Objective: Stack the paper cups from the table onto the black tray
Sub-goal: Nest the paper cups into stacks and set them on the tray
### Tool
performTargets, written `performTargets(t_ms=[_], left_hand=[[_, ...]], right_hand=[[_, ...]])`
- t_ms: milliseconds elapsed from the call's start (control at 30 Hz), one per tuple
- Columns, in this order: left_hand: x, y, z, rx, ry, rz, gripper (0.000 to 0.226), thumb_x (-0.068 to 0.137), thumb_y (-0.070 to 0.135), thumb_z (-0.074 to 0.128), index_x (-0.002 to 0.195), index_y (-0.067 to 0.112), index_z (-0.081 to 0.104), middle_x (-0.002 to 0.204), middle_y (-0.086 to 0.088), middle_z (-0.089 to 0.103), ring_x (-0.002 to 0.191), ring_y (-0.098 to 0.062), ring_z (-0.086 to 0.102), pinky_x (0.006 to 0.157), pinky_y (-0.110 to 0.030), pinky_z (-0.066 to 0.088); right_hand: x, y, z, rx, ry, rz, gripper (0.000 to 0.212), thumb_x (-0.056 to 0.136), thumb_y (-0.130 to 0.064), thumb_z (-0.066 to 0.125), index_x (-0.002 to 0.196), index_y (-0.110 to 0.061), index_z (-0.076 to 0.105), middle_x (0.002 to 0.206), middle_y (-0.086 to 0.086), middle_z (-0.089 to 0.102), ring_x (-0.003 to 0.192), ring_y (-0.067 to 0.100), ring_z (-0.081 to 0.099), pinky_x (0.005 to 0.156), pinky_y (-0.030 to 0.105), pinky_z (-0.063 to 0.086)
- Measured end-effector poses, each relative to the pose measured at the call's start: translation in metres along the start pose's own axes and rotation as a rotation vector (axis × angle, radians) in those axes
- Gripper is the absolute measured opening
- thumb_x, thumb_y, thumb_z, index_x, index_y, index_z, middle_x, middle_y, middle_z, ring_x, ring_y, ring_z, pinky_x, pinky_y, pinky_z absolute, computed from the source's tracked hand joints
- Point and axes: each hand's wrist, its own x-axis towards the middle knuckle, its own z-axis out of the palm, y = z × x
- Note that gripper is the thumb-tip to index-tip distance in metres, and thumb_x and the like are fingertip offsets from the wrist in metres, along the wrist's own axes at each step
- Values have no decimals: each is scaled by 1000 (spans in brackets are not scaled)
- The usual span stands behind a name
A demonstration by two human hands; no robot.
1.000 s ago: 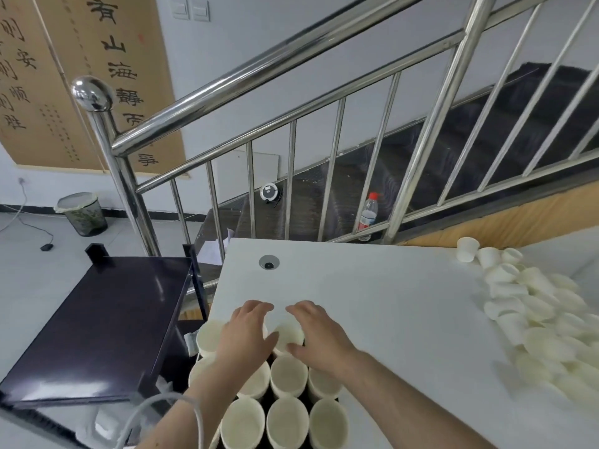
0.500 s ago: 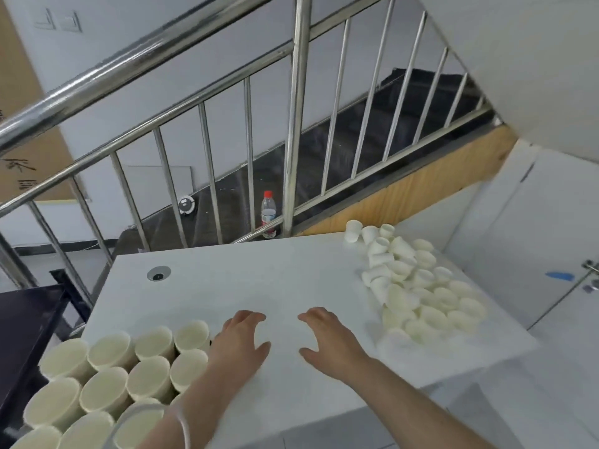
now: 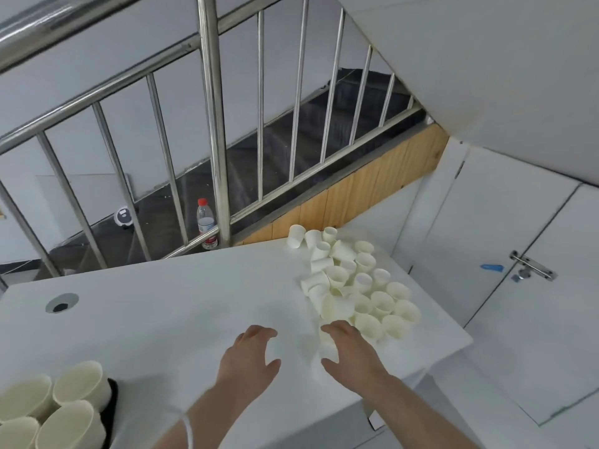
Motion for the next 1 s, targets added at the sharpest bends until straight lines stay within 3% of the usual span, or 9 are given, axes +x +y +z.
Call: performTargets(t_ms=[300,433,667,1000], left_hand=[[110,41,53,-110,-86,-5,58,89,42,56,141,32,35,141,15,38,127,-7,44,98,-27,44],[150,52,76,-137,-161,-12,68,86,47,60,145,31,29,142,12,37,125,-10,46,97,-28,45],[182,58,98,-179,-274,-46,82,81,46,67,147,28,24,145,8,34,126,-12,45,99,-31,44],[199,63,125,-199,-262,-115,89,80,38,69,150,27,15,148,7,29,127,-12,44,96,-28,44]], right_hand=[[71,83,-21,-90,-73,95,65,93,-32,57,149,-25,26,148,-6,30,131,14,37,92,27,48],[107,114,-21,-88,-122,120,68,91,-31,59,150,-25,25,149,-6,30,134,15,34,96,29,46],[138,137,-8,-64,-164,83,69,89,-32,62,148,-26,27,146,-7,34,133,15,36,99,31,45],[156,158,8,-7,-197,1,66,88,-23,62,147,-26,31,142,-10,36,131,15,36,99,31,45]])
